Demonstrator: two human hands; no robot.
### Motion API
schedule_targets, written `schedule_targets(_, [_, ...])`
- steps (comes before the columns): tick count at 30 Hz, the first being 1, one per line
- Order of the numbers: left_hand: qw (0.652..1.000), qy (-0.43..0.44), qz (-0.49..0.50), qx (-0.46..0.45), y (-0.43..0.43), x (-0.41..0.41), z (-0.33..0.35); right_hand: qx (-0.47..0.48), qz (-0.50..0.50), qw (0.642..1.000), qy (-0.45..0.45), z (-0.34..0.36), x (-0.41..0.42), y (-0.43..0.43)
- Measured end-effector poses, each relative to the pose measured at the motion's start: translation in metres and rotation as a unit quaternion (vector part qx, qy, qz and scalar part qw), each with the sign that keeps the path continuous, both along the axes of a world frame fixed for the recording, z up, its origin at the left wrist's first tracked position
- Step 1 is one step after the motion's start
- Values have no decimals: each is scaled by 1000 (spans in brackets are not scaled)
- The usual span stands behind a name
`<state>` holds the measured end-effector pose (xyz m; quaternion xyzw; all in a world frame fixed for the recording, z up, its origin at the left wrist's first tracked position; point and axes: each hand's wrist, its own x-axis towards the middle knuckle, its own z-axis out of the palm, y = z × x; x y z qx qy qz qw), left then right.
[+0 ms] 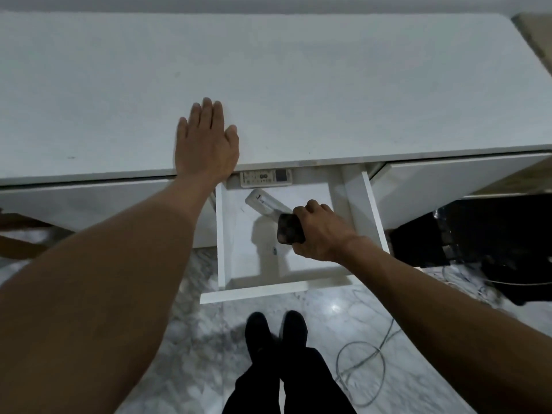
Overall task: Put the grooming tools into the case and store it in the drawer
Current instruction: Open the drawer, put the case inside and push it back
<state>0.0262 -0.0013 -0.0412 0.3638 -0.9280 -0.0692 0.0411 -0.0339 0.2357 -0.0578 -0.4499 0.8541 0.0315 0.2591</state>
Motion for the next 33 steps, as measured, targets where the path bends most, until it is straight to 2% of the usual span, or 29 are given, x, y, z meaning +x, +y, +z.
schedule_targets(8, [999,10,0,-39,-2,-1,-7,69,42,996,-25,-54,1,2])
schedule_targets(16, [999,20,-3,-51,-4,0,-9,63,23,998,-3,-77,-6,-5])
schedule_targets(22, [998,25,-7,-52,-4,1,-10,56,41,997,32,-84,-5,-6])
schedule_targets(28, [998,27,-14,-49,-4,1,-10,62,39,997,23,-79,-5,-6])
schedule_targets(33, [1000,-4,-13,-20,-3,1,-6,47,8,998,29,-54,-3,-2])
